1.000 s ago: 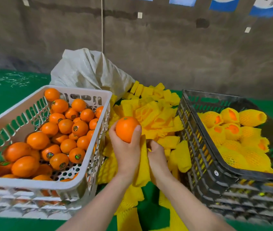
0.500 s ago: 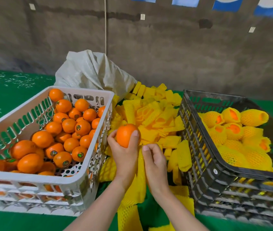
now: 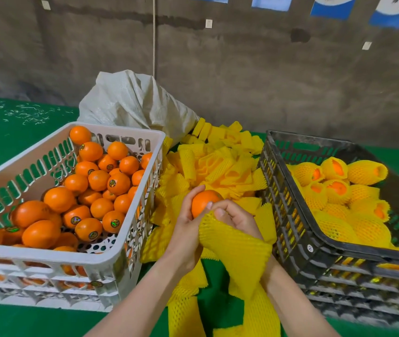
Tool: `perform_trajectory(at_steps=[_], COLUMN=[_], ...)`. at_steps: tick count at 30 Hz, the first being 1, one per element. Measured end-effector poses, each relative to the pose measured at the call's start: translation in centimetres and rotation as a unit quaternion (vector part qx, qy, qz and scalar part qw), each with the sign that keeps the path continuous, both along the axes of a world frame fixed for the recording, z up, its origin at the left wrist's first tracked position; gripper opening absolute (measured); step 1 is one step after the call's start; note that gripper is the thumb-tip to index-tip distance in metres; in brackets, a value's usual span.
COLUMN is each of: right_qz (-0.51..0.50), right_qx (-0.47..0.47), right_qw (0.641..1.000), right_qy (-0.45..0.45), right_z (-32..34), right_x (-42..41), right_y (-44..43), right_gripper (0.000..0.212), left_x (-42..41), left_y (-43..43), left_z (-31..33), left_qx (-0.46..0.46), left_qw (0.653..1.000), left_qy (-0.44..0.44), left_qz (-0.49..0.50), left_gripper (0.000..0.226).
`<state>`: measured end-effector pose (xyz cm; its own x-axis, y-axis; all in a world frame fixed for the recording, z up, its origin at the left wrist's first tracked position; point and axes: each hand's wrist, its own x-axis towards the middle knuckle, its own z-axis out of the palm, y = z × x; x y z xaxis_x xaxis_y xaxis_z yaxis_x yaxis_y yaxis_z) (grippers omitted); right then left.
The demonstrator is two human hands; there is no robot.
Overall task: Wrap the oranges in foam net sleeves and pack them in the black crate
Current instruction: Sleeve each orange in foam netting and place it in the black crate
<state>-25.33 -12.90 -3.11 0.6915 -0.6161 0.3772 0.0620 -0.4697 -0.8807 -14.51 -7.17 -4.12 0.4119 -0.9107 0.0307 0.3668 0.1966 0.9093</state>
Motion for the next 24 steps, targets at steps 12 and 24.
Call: perform_trajectory(at_steps=[12, 24], right_qz=[-0.237, -0.286], right_qx=[-0.078, -0.149], right_qw=[0.968, 0.945], right_qy=[0.004, -0.059], right_z=[-0.6, -0.8], right_x=[-0.4, 1.0], right_y=[-0.1, 3.0], right_gripper=[0.018, 0.026], left_x=[0.4, -1.3], left_y=[0.8, -0.2], left_z=[-0.3, -0.1], left_qx=[-0.025, 0.000], left_qw=[0.996, 0.998], left_qy=[-0.031, -0.027], left_qz=[-0.080, 0.049], left_gripper=[0.100, 0.057])
